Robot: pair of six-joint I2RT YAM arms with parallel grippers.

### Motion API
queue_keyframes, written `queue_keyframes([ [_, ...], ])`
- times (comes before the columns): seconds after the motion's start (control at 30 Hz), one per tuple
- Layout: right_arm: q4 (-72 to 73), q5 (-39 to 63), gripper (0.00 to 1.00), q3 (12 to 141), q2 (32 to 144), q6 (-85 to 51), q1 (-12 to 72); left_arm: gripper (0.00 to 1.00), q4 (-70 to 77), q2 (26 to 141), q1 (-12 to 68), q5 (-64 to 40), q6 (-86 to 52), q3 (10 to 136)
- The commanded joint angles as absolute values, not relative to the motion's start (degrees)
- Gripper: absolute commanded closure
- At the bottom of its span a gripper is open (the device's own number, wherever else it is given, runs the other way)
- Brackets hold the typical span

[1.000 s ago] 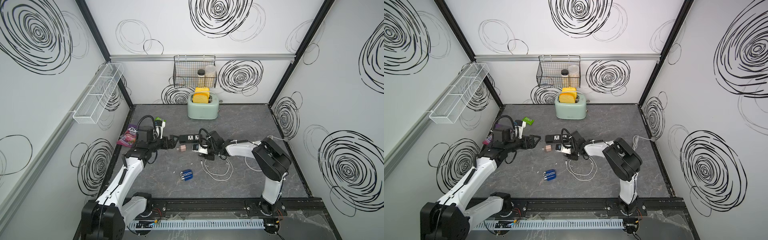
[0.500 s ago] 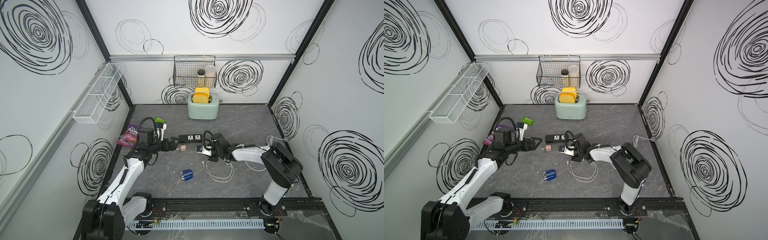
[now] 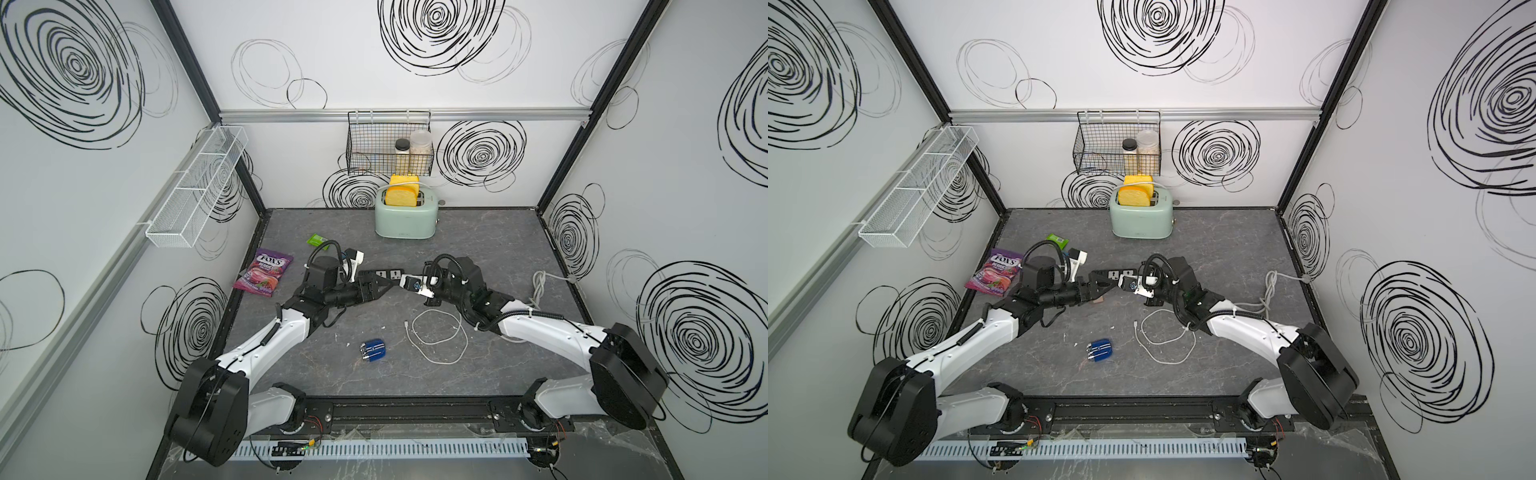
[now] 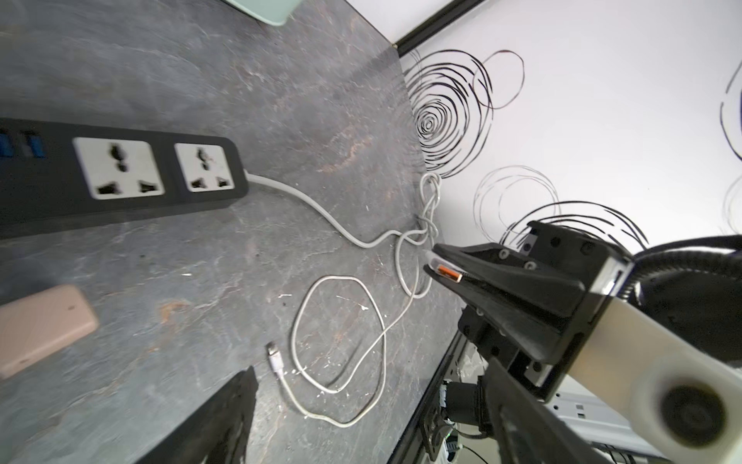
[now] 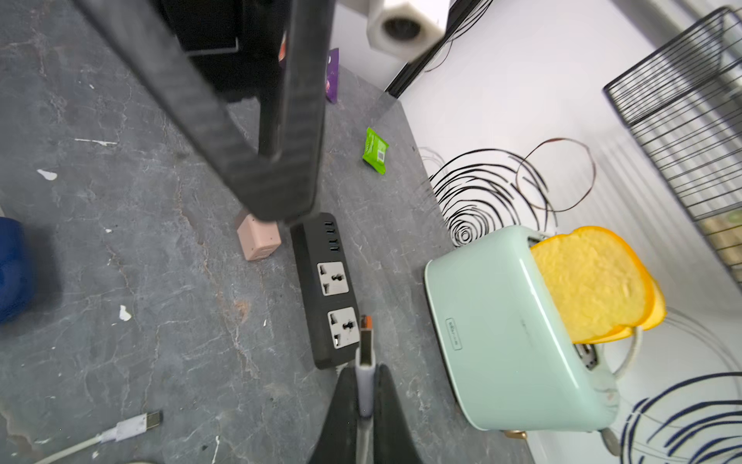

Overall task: Charge the electric shaver
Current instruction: Pick up the charging cable from the center of the board.

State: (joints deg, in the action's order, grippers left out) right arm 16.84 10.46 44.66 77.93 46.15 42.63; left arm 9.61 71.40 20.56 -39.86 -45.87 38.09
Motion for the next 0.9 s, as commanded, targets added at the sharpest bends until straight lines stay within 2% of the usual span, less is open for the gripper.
queue_keyframes([
  [0.0,18.89,10.64,1.00,43.38,75.74,49.66,43.28,0.14,20.74,72.57,22.50,-41.43,-57.50,37.97],
  [0.27,19.47,10.13,1.00,41.60,73.22,51.42,44.45,0.33,33.25,74.25,24.77,-39.22,-71.63,36.61],
  [0.43,20.08,10.15,1.00,41.04,72.77,51.42,44.78,0.48,32.96,75.14,26.13,-38.70,-72.33,37.94],
  [0.63,20.74,9.84,1.00,40.96,73.06,51.27,45.09,0.54,32.96,76.94,28.93,-38.00,-73.14,37.80],
  [0.73,20.91,10.10,1.00,40.71,72.95,51.25,45.08,0.62,33.31,77.62,29.60,-37.53,-74.30,37.49],
  [0.87,21.36,10.02,1.00,39.93,72.52,51.42,45.09,0.63,33.14,77.59,29.65,-36.66,-74.48,37.70],
])
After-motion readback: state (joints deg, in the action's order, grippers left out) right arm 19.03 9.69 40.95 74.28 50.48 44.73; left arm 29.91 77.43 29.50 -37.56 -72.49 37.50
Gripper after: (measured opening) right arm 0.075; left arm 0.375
